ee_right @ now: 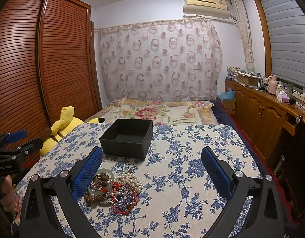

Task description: Organize jewelry

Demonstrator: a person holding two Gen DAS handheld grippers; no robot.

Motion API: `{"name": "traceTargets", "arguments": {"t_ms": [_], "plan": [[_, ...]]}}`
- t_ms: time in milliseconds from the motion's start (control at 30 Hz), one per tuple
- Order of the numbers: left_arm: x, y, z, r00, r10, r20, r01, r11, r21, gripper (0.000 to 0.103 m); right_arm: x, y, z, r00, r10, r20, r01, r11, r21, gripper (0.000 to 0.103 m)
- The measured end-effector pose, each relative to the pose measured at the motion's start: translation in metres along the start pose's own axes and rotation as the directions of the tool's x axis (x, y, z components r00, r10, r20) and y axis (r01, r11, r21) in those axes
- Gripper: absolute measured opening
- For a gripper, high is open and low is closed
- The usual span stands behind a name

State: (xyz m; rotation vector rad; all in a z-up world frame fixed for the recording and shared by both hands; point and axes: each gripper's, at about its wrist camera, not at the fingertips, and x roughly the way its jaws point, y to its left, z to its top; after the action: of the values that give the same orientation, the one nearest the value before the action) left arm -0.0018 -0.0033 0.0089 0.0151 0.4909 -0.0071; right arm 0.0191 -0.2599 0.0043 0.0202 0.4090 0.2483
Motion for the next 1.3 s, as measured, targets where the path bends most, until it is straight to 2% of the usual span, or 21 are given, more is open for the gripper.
{"name": "traceTargets", "arguments": {"t_ms": [967,1300], "plan": [[-0.002,-0.001,0.000,1.000,-0.004,-0.004,0.004,1.000,0.000,0.096,0.004,0.008,-0.008,1.000,0.005,-0.007,-0.005,1.000,-0.007,0.101],[0.029,0.002,-0.020,0.993,-0.068,-0.097,0.068,0.998,-0.003,0.096,0.021,-0.002,-0.023,0.997,0.046,-0.067,-0.047,0.999,-0.020,0.101]]}}
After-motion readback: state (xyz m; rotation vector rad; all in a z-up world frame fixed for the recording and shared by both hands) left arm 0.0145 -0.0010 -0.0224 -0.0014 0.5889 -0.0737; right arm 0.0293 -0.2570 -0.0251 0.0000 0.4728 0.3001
